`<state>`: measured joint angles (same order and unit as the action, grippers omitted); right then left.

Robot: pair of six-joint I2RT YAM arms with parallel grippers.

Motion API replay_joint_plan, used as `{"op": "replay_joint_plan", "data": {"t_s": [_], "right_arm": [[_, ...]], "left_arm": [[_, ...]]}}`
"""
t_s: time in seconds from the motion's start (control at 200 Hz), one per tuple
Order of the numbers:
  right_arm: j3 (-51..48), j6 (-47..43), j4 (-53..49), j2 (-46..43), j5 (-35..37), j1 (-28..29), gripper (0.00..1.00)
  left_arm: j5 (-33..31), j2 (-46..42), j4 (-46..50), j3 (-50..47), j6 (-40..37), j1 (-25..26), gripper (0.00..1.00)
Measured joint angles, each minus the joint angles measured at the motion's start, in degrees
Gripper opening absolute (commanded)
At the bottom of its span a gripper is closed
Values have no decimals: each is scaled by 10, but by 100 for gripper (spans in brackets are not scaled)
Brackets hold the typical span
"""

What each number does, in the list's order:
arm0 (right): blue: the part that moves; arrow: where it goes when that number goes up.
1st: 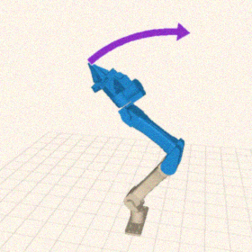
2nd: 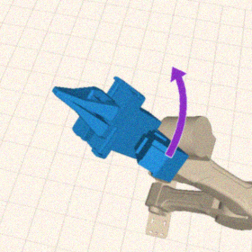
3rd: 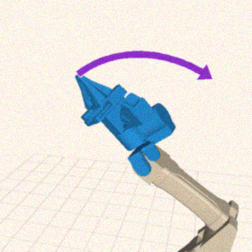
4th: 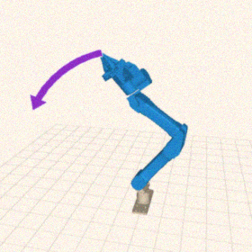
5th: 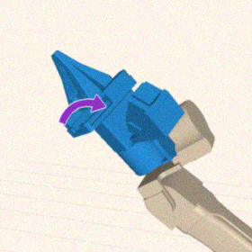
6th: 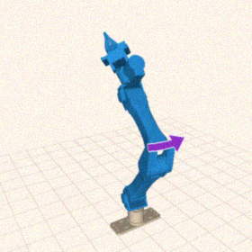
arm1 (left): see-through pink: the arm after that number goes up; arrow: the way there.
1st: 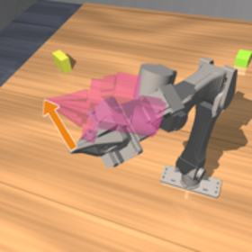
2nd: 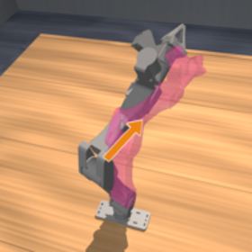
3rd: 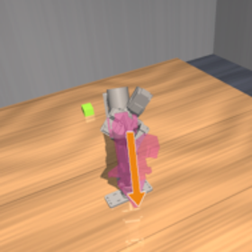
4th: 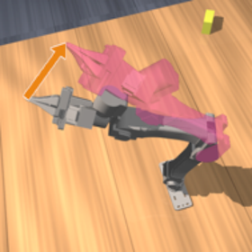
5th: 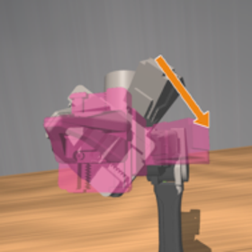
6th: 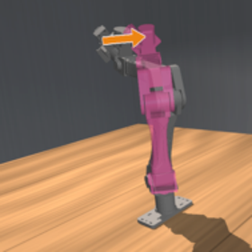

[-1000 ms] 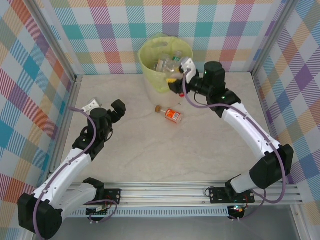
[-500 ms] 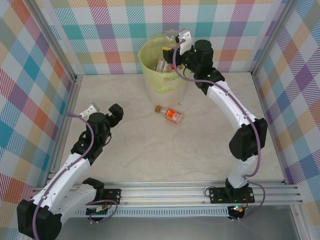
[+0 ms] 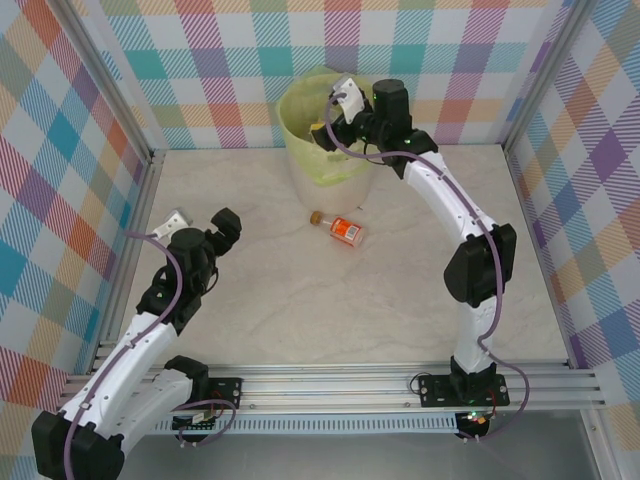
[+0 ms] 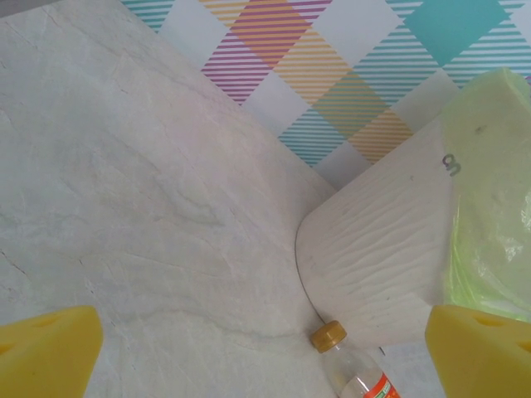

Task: Put the plastic bottles in the bin

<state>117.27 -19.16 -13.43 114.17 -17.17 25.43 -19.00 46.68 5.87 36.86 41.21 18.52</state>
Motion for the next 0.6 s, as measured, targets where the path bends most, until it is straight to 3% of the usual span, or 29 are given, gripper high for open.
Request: {"op": "replay_joint_plan", "data": {"t_s": [0.125,0.18,0.255,0.6], "right_arm": [[-10,7,-8,-23,-42,0,92],[-30,15,-3,-47,-50,0,100],[-65,33,15,-84,-50,0,100],[-325,168,100,-286,36,0,100]], "left_arm": [[10,15,0,0,2,-1,100],[19,30,1,2,6,-1,100],[33,54,5,8,13,-2,100],[104,172,-2,22,81,5,100]]}}
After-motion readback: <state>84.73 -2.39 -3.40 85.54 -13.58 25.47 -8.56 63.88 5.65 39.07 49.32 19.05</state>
